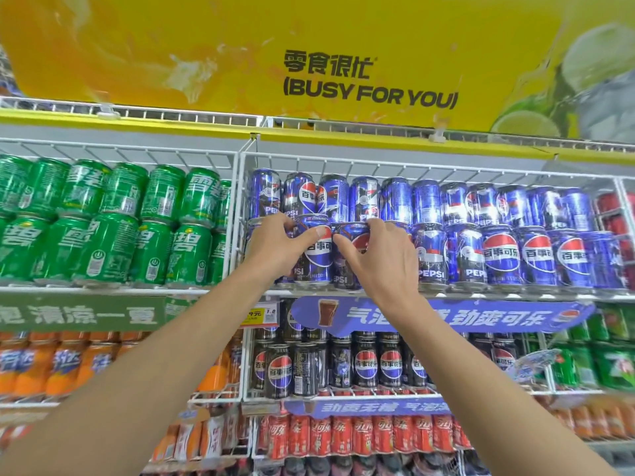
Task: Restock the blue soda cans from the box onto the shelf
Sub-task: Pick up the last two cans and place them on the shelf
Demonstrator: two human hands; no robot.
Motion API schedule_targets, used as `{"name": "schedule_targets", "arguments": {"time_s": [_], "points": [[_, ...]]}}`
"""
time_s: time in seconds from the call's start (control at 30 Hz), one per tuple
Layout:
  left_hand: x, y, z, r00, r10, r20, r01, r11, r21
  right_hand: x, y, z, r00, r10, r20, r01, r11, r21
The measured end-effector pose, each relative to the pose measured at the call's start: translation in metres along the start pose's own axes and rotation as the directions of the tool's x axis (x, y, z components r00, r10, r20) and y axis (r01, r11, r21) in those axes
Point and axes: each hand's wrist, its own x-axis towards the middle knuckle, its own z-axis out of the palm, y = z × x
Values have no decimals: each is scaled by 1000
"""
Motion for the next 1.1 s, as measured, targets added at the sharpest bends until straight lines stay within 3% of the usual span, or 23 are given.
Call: {"name": "schedule_targets", "arguments": {"time_s": [0.23, 0.5, 0.73, 0.97, 1.1], "points": [[-5, 1, 5, 999, 22, -38, -21, 999, 33, -7, 2, 3, 997, -46, -54, 46, 999, 4], [-1, 6, 8, 997, 46, -62, -38, 990, 138, 2, 4, 4, 998, -63, -18, 64, 997, 38], [1, -2, 10, 996, 86, -20, -83, 991, 109, 1, 7, -1, 996, -83, 24, 82, 995, 59], [-11, -1, 13, 982, 64, -179, -32, 984, 177, -10, 13, -9, 987, -138, 84, 131, 988, 82], [-16, 5, 15, 986, 75, -149, -46, 980, 192, -12, 11, -9, 987, -128, 97, 118, 987, 107]]}}
